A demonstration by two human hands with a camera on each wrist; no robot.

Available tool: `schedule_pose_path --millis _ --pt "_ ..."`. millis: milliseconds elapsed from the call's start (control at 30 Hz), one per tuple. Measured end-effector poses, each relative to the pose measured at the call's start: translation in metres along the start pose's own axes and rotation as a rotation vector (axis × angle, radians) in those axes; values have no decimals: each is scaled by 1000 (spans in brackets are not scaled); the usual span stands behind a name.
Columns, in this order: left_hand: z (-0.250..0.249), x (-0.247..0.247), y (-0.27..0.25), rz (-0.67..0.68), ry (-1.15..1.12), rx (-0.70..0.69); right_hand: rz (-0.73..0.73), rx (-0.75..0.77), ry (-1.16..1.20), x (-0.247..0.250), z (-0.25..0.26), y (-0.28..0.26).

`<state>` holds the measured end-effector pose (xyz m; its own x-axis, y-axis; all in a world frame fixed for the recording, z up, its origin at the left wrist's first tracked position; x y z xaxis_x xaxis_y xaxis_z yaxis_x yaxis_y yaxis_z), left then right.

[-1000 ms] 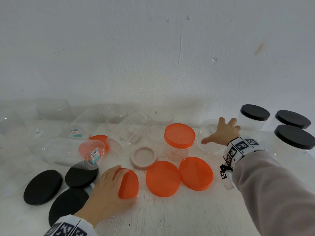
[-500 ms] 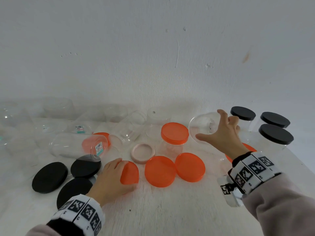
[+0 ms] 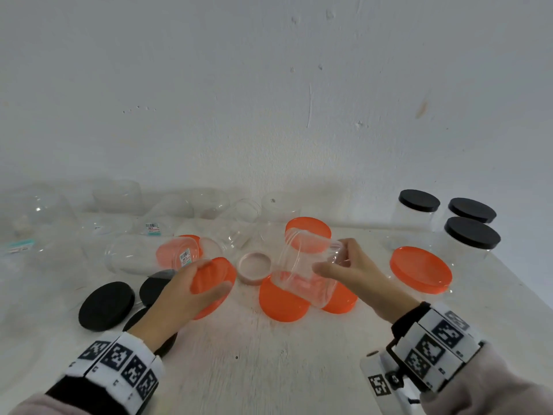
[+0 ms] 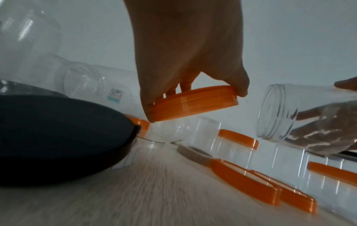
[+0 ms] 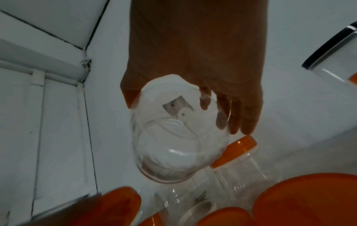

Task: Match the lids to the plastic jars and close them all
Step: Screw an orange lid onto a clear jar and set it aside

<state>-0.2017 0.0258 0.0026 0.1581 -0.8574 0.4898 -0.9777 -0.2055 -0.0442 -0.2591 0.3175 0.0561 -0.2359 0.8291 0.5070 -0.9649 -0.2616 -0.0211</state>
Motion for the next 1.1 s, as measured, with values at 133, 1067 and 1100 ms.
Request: schedule_pose_path --millis 133,1067,1100 --pt "-4 9 -11 11 -137 42 131 -56 66 -31 -4 -5" --pt "-34 3 -47 136 -121 -56 449 6 -223 -106 -23 -29" --pt "-36 -1 -49 151 -102 -72 458 1 -219 -103 -26 -29"
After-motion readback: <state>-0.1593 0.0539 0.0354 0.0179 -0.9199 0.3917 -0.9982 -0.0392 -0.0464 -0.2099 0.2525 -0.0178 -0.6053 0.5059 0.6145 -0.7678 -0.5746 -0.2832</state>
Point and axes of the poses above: each hand's wrist, its own y-axis towards the middle knuckle, its own x-axis out of the back of the hand, z = x × y, the point moved 8 cm from there along y, towards the middle knuckle, and after that the axes turned 6 degrees about -y, right-handed, at the moved point
